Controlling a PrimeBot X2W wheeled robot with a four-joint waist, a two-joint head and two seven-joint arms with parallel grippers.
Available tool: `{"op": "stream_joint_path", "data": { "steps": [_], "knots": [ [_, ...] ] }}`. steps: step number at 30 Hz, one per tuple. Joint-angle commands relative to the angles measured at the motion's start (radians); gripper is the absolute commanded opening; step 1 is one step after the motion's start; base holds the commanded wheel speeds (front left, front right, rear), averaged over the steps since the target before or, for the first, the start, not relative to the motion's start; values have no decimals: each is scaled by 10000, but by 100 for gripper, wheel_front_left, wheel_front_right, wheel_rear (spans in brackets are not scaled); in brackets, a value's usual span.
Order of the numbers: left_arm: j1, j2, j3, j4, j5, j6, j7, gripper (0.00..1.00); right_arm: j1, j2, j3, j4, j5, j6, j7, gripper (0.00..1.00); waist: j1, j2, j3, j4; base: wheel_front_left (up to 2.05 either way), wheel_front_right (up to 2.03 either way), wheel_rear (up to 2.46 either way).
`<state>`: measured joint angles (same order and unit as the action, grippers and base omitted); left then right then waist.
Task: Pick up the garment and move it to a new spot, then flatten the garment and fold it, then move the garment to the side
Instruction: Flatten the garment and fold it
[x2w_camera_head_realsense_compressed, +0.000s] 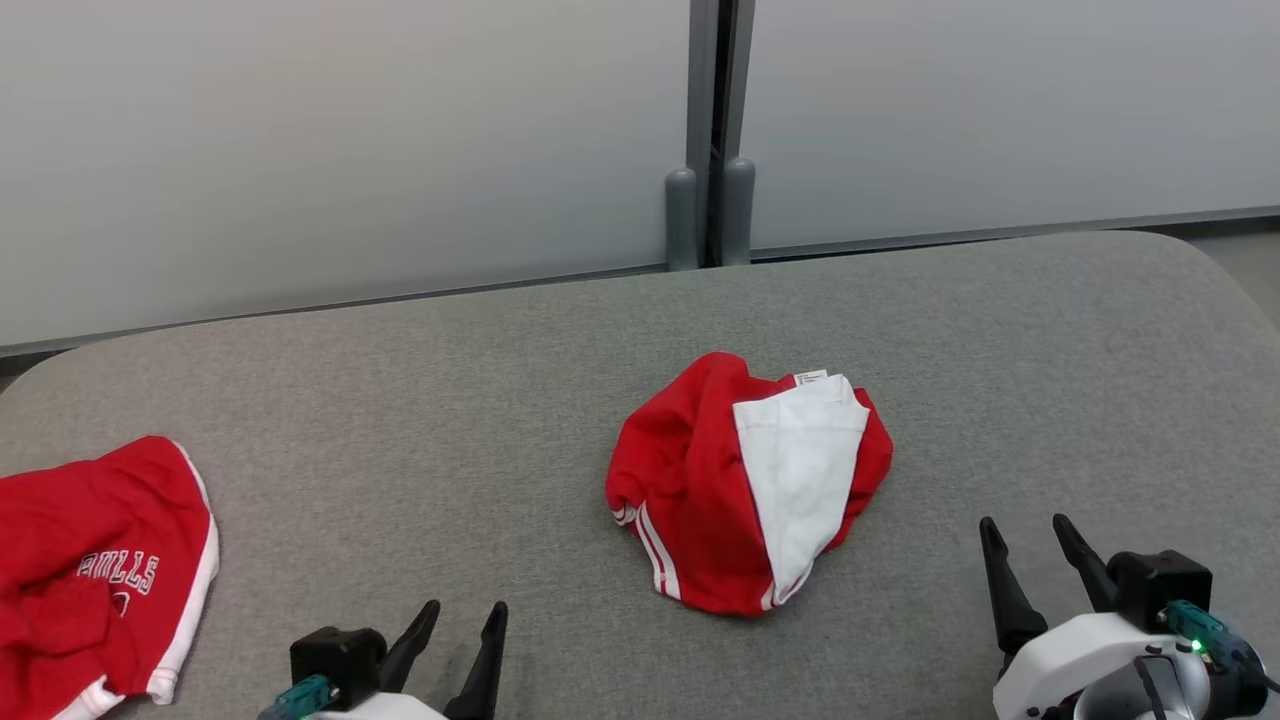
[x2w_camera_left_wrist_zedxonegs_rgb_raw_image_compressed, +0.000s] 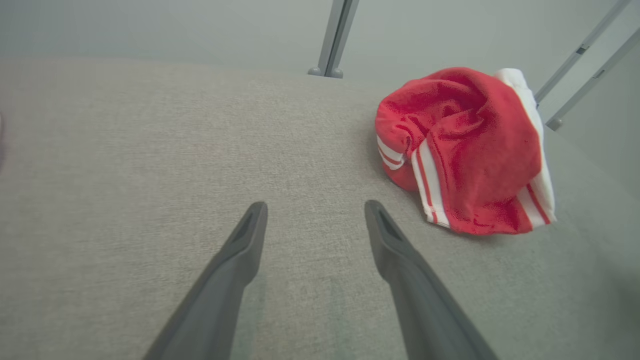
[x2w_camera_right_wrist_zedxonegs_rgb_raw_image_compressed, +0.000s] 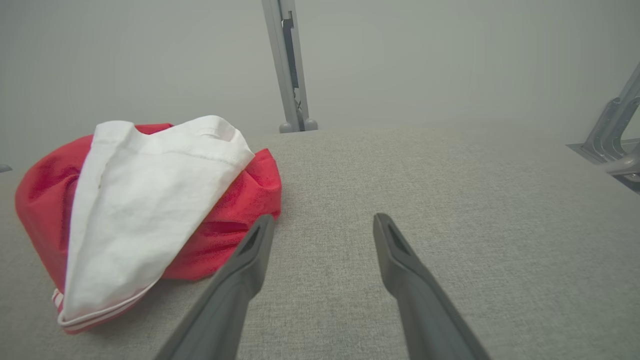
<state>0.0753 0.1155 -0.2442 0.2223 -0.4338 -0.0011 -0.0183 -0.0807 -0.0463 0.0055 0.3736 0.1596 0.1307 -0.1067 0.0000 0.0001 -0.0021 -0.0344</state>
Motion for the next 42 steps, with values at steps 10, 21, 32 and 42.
{"op": "stream_joint_path", "data": {
  "steps": [10,21,32,42],
  "knots": [
    [-1530,-305,-1075,1362,57,-617,611,100,-544,-72,212,356,193,2,-368,100,0,-1,772,-1833,0,0,0],
    [-2402,-443,-998,2690,-288,-311,923,100,-731,-69,305,605,433,2,-642,100,0,-1,1172,-2755,0,0,0],
    [-2906,-476,-1425,3223,-436,-860,700,0,-907,-71,392,930,521,2,-824,100,0,-1,1190,-2703,0,0,0],
    [-5570,-572,-2347,986,-339,-1232,-494,0,-964,-71,540,1054,518,3,-829,100,0,-1,1009,-2388,0,0,0]
  ]
}}
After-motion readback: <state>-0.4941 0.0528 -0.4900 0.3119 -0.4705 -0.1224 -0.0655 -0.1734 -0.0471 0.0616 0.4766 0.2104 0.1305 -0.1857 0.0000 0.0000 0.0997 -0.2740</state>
